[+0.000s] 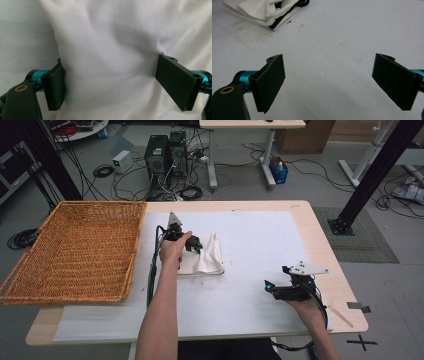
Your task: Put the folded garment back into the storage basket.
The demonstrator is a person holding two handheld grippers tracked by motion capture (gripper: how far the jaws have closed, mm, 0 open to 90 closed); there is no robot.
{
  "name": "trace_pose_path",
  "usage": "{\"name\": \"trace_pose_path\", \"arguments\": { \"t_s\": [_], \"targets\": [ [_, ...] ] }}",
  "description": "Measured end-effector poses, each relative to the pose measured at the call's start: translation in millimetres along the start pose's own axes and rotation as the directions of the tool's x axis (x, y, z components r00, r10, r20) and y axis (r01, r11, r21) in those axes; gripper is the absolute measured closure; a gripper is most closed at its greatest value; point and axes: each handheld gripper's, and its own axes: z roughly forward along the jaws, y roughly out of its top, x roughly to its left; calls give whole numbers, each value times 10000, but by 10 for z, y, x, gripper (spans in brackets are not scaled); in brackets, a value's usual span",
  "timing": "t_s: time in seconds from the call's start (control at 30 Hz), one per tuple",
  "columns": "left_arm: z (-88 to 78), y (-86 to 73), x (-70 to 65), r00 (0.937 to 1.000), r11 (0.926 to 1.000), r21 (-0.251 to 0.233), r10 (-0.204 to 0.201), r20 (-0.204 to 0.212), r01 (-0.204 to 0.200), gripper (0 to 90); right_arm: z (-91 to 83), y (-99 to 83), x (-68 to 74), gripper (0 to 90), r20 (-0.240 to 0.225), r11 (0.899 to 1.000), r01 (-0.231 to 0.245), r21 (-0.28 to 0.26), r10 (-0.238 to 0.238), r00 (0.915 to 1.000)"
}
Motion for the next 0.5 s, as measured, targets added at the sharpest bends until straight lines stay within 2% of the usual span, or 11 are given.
{"name": "trace_pose_path", "arguments": {
  "t_s": [0.17,0.33,0.43,0.5],
  "targets": [
    [76,-32,-154,9967,9996,-1,274,-761,-274,67,2,-2,3,112,-30,10000,65,1,-65,10000],
    [148,-50,-283,9828,9986,25,525,-1771,-529,50,-12,6,2,112,-28,10000,51,-68,-51,10000],
    [195,-53,-331,9757,9983,49,583,-2114,-586,23,-22,9,5,112,-5,9999,46,-98,-47,10000],
    [222,-55,-364,9670,9976,100,692,-2453,-689,20,-23,8,8,112,-11,9999,34,-98,-34,10000]
  ]
}}
